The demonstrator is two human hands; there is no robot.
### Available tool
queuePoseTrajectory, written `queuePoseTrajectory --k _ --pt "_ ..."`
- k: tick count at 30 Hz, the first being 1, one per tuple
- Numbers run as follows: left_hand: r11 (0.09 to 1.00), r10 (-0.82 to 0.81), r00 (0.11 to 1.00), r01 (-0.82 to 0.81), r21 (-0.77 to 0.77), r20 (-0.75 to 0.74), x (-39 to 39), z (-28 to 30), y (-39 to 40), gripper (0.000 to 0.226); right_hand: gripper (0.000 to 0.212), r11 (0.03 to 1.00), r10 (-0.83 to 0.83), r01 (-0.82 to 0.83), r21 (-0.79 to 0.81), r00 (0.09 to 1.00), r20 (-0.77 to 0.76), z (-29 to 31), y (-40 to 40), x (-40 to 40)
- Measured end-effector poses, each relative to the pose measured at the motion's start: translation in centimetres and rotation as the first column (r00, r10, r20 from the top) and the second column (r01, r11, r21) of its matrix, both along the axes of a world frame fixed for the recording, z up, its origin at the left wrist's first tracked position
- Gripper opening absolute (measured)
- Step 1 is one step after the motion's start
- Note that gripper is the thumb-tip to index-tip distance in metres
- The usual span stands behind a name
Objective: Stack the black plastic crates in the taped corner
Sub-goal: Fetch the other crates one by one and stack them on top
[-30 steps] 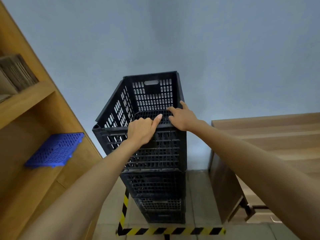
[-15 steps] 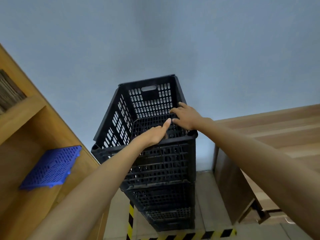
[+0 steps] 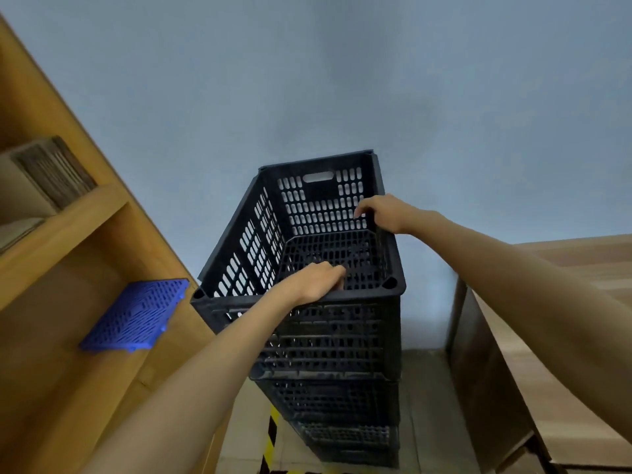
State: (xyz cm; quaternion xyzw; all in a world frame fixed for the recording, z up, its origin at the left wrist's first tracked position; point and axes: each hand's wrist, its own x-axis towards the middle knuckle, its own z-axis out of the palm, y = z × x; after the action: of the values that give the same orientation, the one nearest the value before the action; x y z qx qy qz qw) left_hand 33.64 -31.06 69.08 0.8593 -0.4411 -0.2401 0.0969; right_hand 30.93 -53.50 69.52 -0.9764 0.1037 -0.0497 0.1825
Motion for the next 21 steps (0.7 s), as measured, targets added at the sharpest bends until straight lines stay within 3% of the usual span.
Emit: queuePoseTrajectory --k 2,4,7,9,11,12,14,15,18,21 --pt "0.999 -0.013 1.0 0.014 0.03 -0.028 0.1 0.1 -0.1 0.035 0.053 0.998 0.049 -0.047 -0.05 0.998 0.045 0.0 -1.7 0.1" --pt "0.994 0.103 0.972 -0.105 0.001 -0.212 -0.4 0.5 -0.6 0.049 0.057 0.972 0.147 -0.145 -0.187 0.989 -0.006 -0.3 -3.3 0.0" --pt "0.956 0.263 0.848 -0.293 0.007 -0.459 -2.4 1.5 -3.6 0.06 0.061 0.828 0.295 -0.321 -0.46 0.947 -0.13 -0.2 -5.7 -0.8" --pt "0.943 0.301 0.817 -0.33 0.029 -0.491 -3.9 2.2 -7.0 0.061 0.063 0.742 0.335 -0.376 -0.555 0.925 -0.179 -0.1 -7.0 -1.1" --pt "0.927 0.374 0.874 -0.359 0.108 -0.31 -5.1 2.4 -10.4 0.061 0.057 0.681 0.361 -0.404 -0.611 0.911 -0.2 0.0 -7.5 -0.9" --pt "0.907 0.414 0.9 -0.396 0.141 -0.133 -5.6 2.3 -11.7 0.059 0.057 0.645 0.38 -0.421 -0.638 0.901 -0.21 0.2 -7.5 -0.7" --pt "0.863 0.448 0.866 -0.483 0.144 0.22 -7.0 1.7 -13.2 0.055 0.059 0.589 0.416 -0.448 -0.673 0.882 -0.223 0.5 -7.4 -0.2" --pt "0.852 0.454 0.829 -0.511 0.111 0.327 -8.0 1.3 -13.4 0.052 0.059 0.572 0.44 -0.457 -0.681 0.872 -0.215 0.7 -7.4 0.0" --pt "0.852 0.469 0.729 -0.522 -0.038 0.498 -9.9 -0.4 -13.4 0.053 0.056 0.511 0.533 -0.481 -0.713 0.828 -0.176 0.9 -7.7 0.5" --pt "0.879 0.432 0.702 -0.469 -0.09 0.567 -9.9 -1.2 -13.0 0.051 0.051 0.477 0.596 -0.473 -0.741 0.793 -0.122 0.5 -8.2 0.6"
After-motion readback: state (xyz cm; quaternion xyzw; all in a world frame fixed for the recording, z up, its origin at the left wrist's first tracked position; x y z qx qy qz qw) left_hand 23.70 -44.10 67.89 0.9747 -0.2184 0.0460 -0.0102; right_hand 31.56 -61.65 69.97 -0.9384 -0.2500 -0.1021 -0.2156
